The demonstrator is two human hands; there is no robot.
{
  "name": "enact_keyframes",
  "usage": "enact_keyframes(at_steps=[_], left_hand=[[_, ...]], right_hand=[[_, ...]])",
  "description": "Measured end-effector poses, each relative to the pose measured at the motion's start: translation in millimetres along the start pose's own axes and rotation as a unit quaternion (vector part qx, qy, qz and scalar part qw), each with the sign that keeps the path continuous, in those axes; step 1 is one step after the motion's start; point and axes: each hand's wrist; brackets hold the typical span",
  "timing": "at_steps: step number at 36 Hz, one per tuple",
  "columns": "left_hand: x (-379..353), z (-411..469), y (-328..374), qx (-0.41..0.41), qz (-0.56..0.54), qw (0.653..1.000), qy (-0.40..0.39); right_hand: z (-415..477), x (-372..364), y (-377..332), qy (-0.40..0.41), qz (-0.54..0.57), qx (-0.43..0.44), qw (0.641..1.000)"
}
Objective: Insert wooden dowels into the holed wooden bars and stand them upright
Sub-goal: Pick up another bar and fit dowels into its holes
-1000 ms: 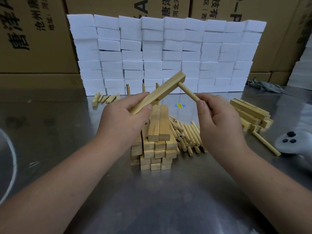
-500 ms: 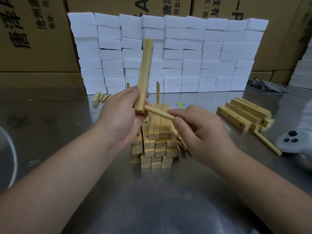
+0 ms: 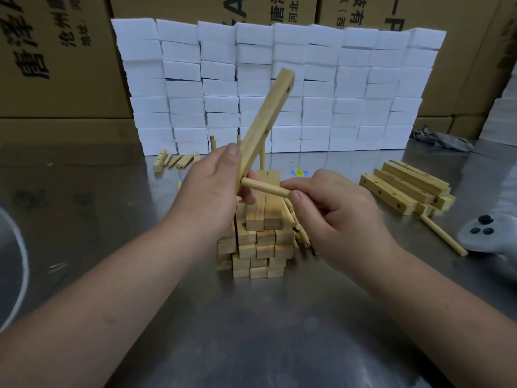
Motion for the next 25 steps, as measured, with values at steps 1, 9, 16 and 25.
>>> enact_keyframes(at_steps=[1,9,16,25], left_hand=[[0.6,0.1,-0.5,-0.008,0.005,1.000,0.004],[0.1,0.9,-3.6,-0.020,0.001,0.999,0.027],[0.5,0.6,-3.8,-0.043,0.009,0.999,0.032],[0.3,-1.6,-1.8,-0.054,0.025,0.998,0.034]], right_hand=[[0.1,0.0,-0.3,0.000,0.000,0.000,1.000],[0.6,1.1,-1.4,-0.004,0.004,0.004,1.000],[0.3,1.0,-3.4,0.005,0.003,0.023,1.000],[0.2,1.1,-6.3,0.025,-0.003,0.045,0.999]])
Point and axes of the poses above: each hand's wrist, its own z-axis towards the middle knuckle, its own x-axis out of the back of the hand, y = z × x, and after that the axes turned 3 degrees about y, right-handed
